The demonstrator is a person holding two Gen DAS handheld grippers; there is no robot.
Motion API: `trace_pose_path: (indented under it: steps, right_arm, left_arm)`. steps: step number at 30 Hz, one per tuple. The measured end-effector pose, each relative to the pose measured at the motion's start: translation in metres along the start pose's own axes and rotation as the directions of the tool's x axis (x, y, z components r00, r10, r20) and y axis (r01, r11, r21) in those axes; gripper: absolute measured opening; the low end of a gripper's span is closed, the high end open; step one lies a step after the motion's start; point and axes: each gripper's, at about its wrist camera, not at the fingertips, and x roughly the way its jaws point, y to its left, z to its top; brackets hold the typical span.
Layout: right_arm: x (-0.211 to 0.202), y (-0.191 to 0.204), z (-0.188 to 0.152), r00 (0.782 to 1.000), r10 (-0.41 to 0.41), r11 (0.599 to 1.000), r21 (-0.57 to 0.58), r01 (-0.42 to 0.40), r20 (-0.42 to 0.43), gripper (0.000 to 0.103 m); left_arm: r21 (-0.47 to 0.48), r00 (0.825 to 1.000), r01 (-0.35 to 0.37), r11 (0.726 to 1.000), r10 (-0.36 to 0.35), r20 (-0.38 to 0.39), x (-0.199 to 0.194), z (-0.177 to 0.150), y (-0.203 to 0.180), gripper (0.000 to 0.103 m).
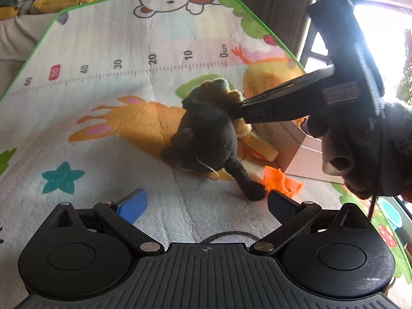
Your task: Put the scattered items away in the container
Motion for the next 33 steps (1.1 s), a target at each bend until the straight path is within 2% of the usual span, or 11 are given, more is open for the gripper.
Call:
trace_pose_path:
  steps: [4,7,12,18,20,21,22,23,27,30,33]
  right_arm:
    - [-0.046,-0.021,-0.016,0.999,0.038,0.993,0.113,-0.042,0.035,0.010]
    - [-0.074,-0.040,-0.040,0.997,0.078,0.968,0.237,-0.083,0.029,0.010]
    - [-0.095,-0.068,-0.106,0.983,0.181,0.851,0.505,-0.145,-0.022,0.010]
    - [-0.113,-0.081,-0.188,0.998,0.022,0.806,0.591,0.022,-0.066,0.014]
    - [-0.119,-0.083,-0.205,0.998,-0.028,0.794,0.605,0.060,-0.062,0.042]
    - [-0.121,-0.083,-0.211,0.997,-0.059,0.790,0.607,0.082,-0.058,0.051]
    - [-0.124,-0.081,-0.215,0.995,-0.085,0.787,0.609,0.097,-0.048,0.069]
    - [-0.126,-0.079,-0.219,0.994,-0.108,0.787,0.608,0.106,-0.033,0.079]
    - [-0.126,-0.067,-0.226,0.989,-0.145,0.819,0.562,0.111,0.015,0.093]
    - [-0.123,-0.060,-0.225,0.991,-0.134,0.844,0.526,0.102,0.024,0.097]
    - [-0.124,-0.060,-0.226,0.992,-0.119,0.845,0.529,0.079,0.043,0.103]
  left_arm:
    - [-0.013,1.000,0.001,1.000,-0.001,-0.003,0.001,0.000,0.002,0.102]
    - [-0.024,1.000,0.002,1.000,-0.002,-0.006,0.002,0.000,0.003,0.102]
    - [-0.040,1.000,0.004,0.999,-0.005,-0.023,0.004,0.001,0.006,0.102]
    - [-0.013,0.999,-0.026,1.000,0.026,-0.032,0.007,0.001,0.000,0.102]
    - [0.000,0.998,-0.051,0.999,0.051,-0.021,0.005,0.000,-0.003,0.102]
    - [0.010,0.998,-0.061,0.998,0.061,-0.015,0.005,0.000,-0.004,0.102]
    - [0.026,0.997,-0.071,0.997,0.071,-0.013,0.004,0.000,-0.007,0.102]
    - [0.046,0.997,-0.082,0.996,0.083,-0.011,0.004,0.000,-0.011,0.102]
    - [0.163,0.991,-0.130,0.978,0.126,0.040,-0.001,-0.003,-0.036,0.102]
    - [0.207,0.998,-0.063,0.976,0.057,0.033,-0.003,-0.001,-0.060,0.102]
    - [0.309,0.999,-0.037,0.950,0.031,0.023,0.006,0.002,-0.090,0.102]
